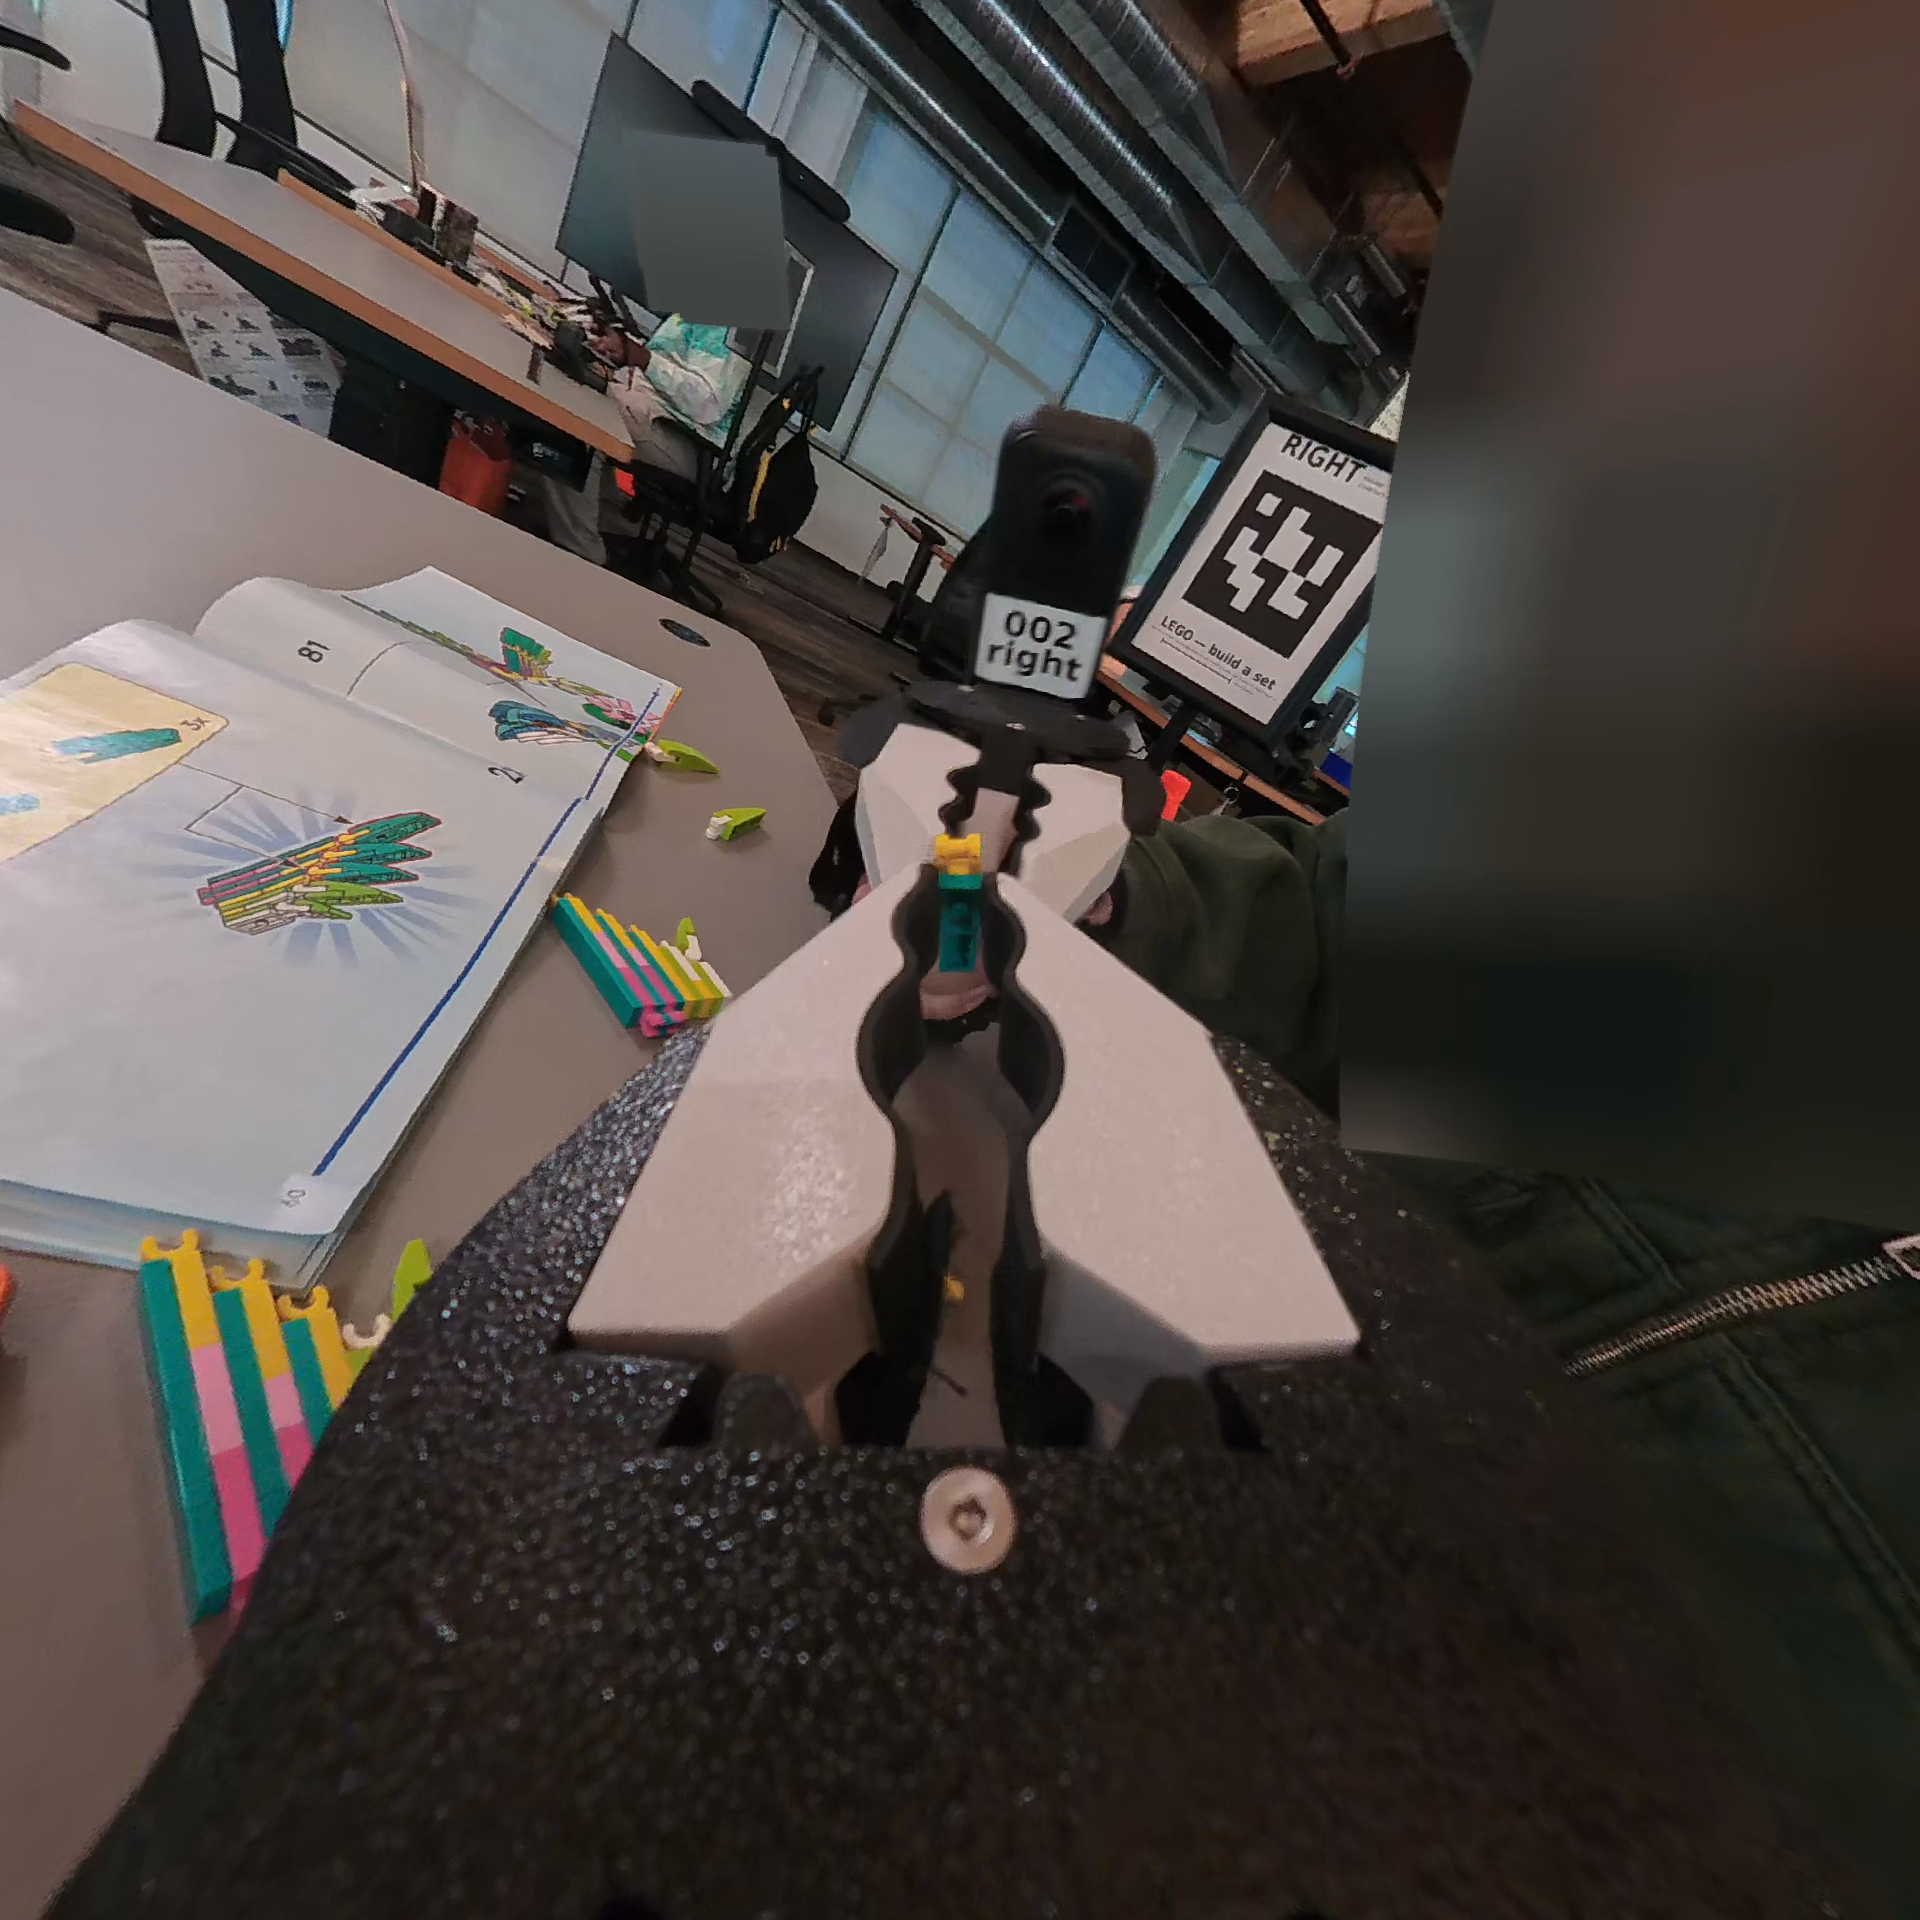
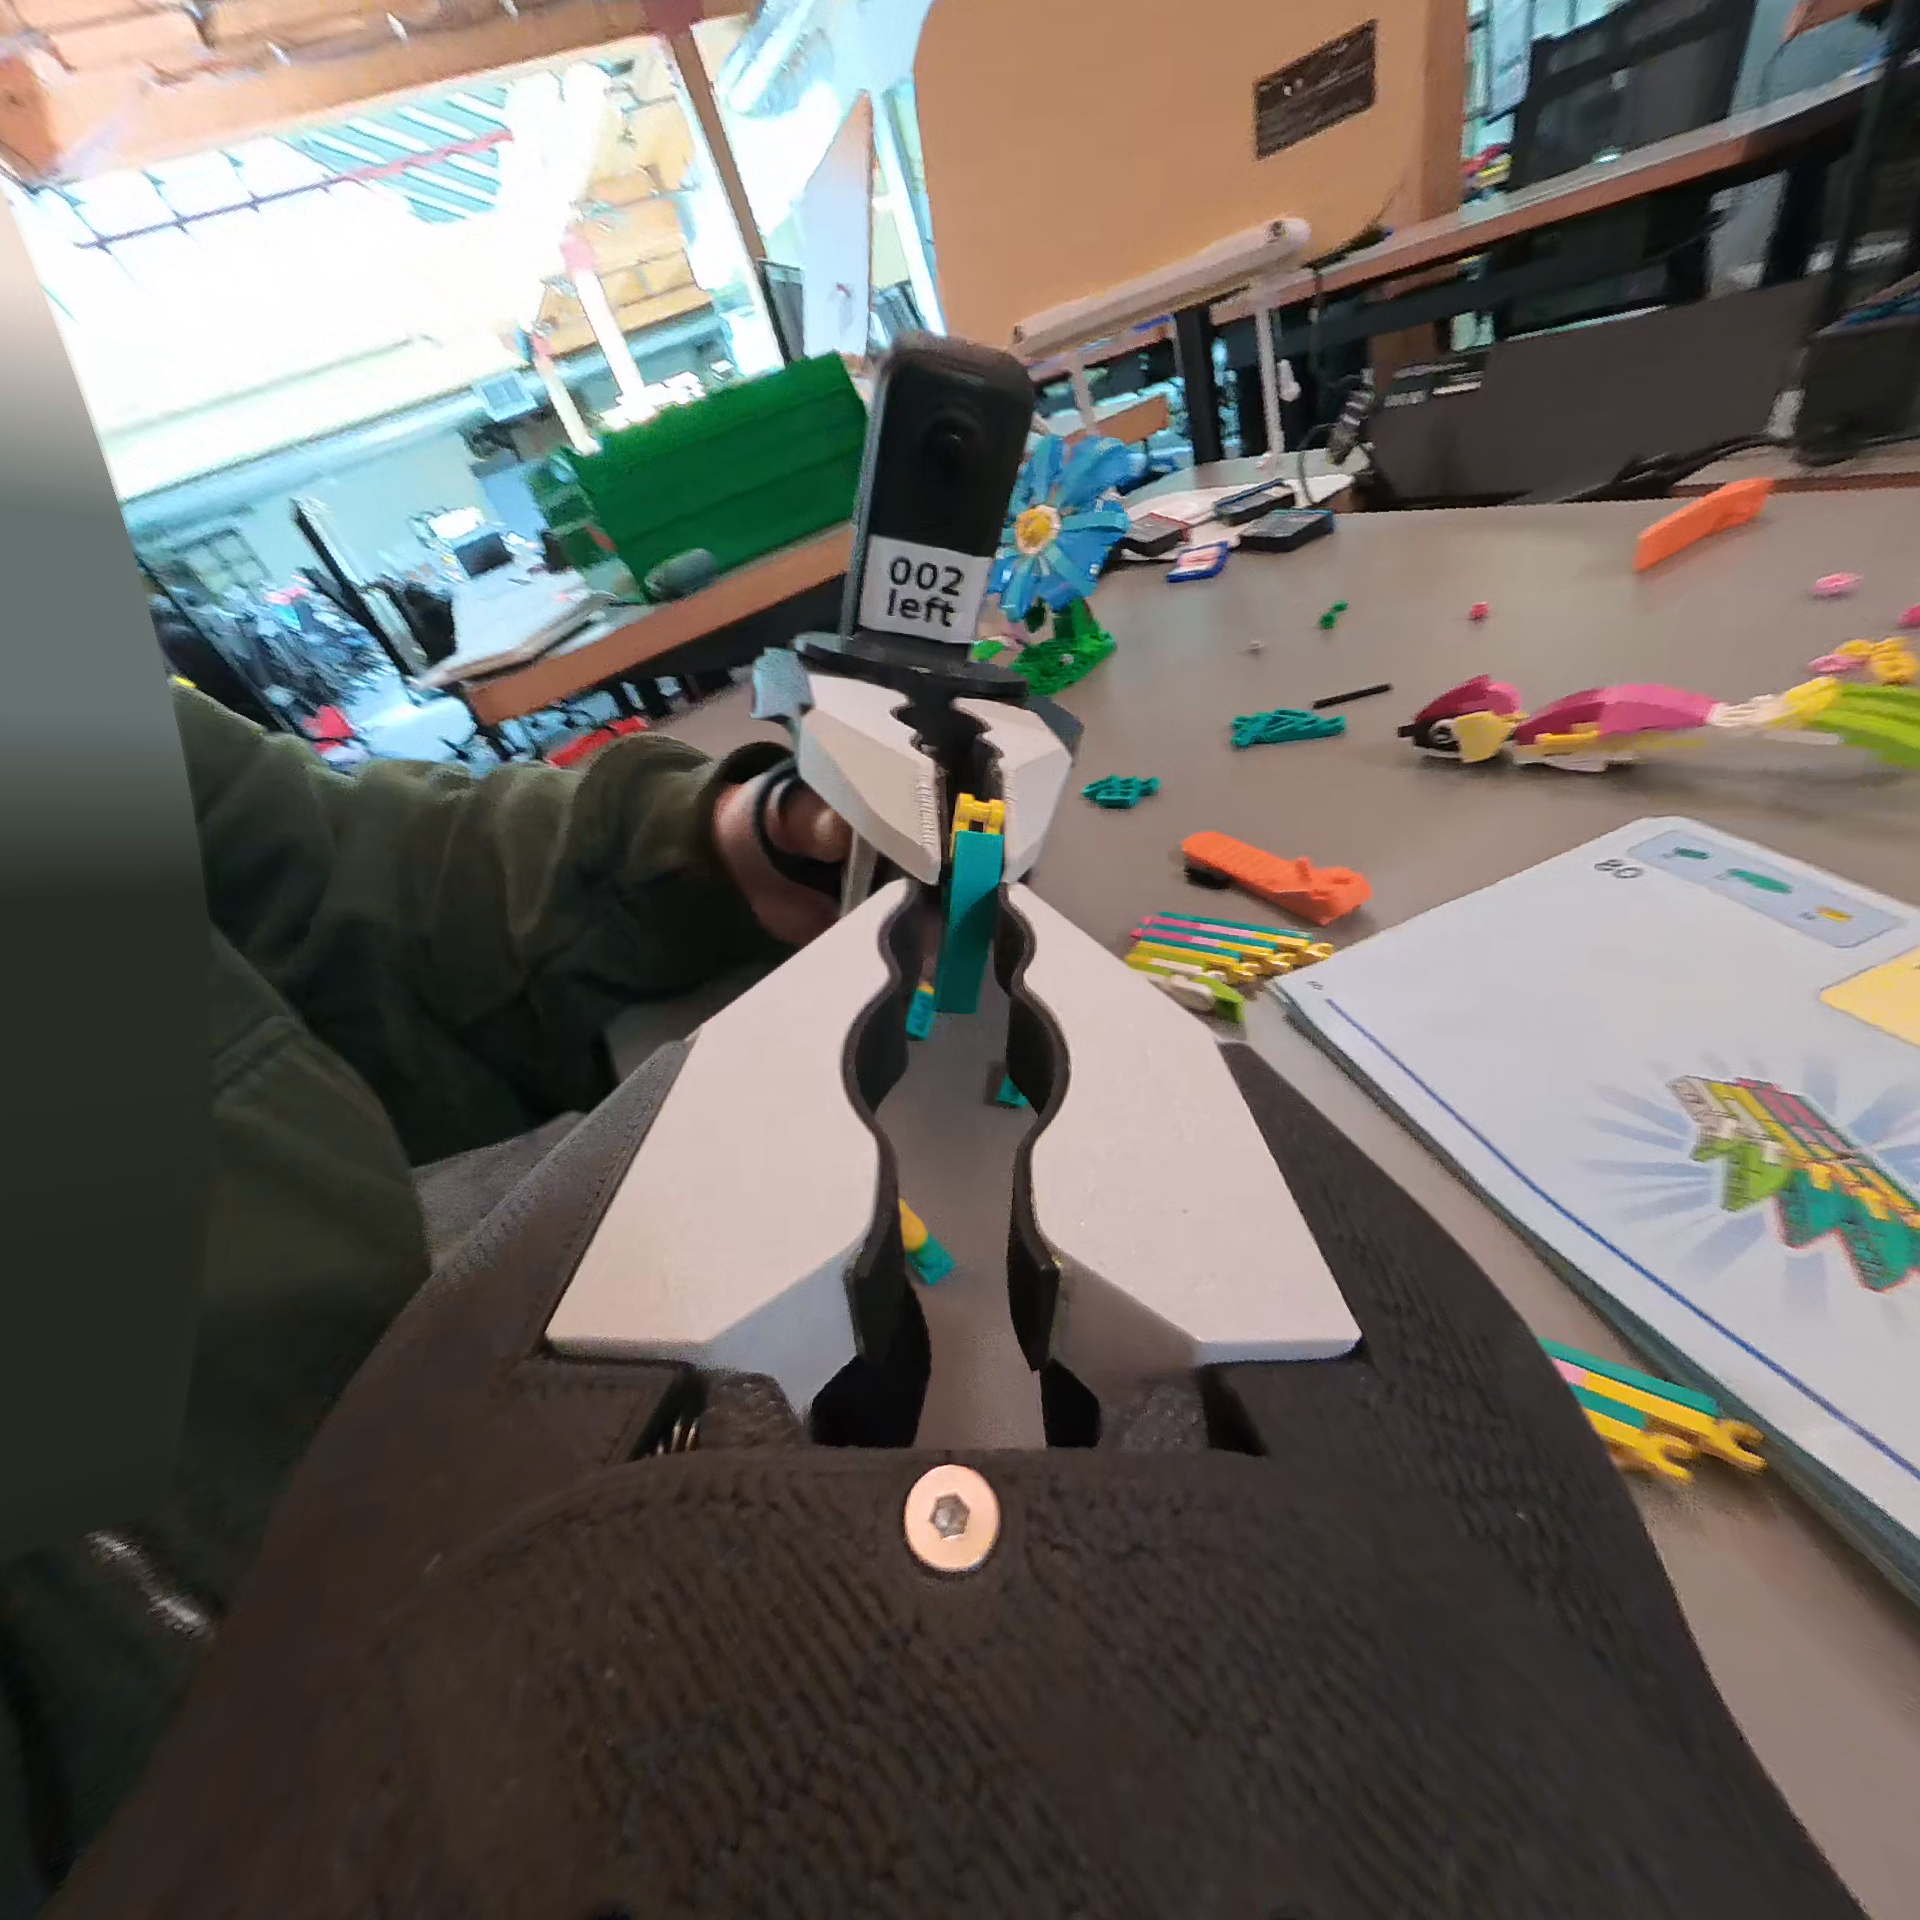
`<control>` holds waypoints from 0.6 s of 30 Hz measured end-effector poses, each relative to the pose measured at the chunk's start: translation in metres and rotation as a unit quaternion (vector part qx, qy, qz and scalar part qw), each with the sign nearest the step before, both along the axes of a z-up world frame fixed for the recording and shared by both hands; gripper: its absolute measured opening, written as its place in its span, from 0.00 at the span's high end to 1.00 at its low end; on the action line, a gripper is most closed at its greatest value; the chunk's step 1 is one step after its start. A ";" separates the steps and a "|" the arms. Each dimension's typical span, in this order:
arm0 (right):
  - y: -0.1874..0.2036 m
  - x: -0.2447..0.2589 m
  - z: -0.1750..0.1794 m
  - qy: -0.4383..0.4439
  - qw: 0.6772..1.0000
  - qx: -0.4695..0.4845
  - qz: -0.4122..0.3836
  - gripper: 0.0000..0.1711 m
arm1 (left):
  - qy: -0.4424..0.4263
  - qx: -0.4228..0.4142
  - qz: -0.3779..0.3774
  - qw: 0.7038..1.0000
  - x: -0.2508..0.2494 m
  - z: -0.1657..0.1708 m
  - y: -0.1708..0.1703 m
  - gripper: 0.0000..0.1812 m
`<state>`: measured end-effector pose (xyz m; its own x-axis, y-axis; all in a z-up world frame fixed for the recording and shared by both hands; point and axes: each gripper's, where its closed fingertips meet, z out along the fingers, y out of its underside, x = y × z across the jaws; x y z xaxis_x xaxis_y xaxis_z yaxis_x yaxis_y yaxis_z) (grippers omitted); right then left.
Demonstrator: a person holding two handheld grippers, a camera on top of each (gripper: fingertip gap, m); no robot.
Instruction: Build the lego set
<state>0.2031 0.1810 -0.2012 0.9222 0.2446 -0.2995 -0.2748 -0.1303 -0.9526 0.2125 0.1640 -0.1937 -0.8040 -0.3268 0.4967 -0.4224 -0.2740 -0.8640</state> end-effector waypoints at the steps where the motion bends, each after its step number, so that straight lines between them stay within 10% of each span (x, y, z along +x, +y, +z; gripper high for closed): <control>1: 0.001 0.002 -0.001 -0.016 1.000 -0.006 -0.011 0.95 | 0.001 0.003 0.008 1.000 0.002 -0.001 0.001 0.97; 18: 0.009 0.016 -0.006 -0.228 0.960 -0.096 -0.133 0.93 | -0.003 0.016 0.048 0.999 0.008 -0.002 0.007 0.97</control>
